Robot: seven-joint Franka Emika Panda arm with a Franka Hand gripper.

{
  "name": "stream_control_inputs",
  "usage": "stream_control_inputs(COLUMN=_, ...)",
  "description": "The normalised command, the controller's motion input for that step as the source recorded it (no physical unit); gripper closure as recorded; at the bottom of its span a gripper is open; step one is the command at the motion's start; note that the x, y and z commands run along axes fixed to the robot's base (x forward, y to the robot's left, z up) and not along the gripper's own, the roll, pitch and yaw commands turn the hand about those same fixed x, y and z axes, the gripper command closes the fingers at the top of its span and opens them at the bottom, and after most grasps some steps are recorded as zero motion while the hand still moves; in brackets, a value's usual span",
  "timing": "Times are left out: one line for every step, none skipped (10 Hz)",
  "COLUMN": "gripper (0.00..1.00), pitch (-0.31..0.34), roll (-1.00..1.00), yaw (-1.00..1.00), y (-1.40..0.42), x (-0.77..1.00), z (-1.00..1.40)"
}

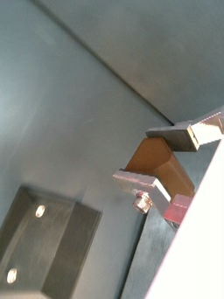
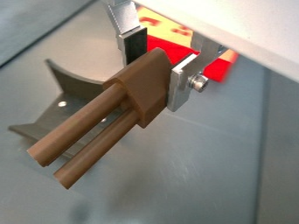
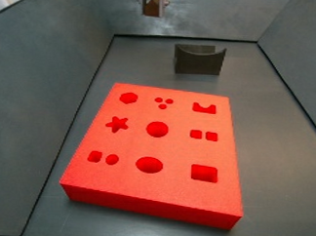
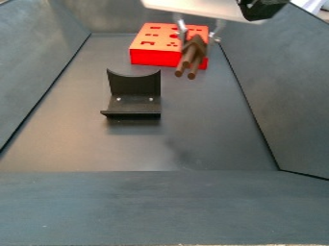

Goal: Pick up the 3 prong object. Move up. Place the 3 prong object on the fixture. Regrasp the 3 prong object. Move to above the board. Insert the 3 prong object.
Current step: Place the 3 prong object on the fixture.

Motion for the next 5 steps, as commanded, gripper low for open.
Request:
stream_control_inputs(gripper=1.0, pitch=0.008, roll=-1.0, yaw=0.55, y=-0.12, x=1.0, z=0.34)
stream_control_inputs(gripper=1.0, pitch=0.029, roll=-1.0, yaw=0.51, y=-0.1, x=1.0, z=0.32)
stream_control_inputs(gripper=1.0, pitch=0.063, roll=-1.0, yaw=0.46, y=-0.08, x=1.0, z=0.26)
stream_control_inputs(gripper=1.0, pitch=0.086, roll=-1.0, yaw=0.42, y=-0.06, x=1.0, z=0.22)
stream_control_inputs(gripper=1.0, pitch=0.122, roll=-1.0, yaw=0.38, y=-0.04, x=1.0, z=0.18)
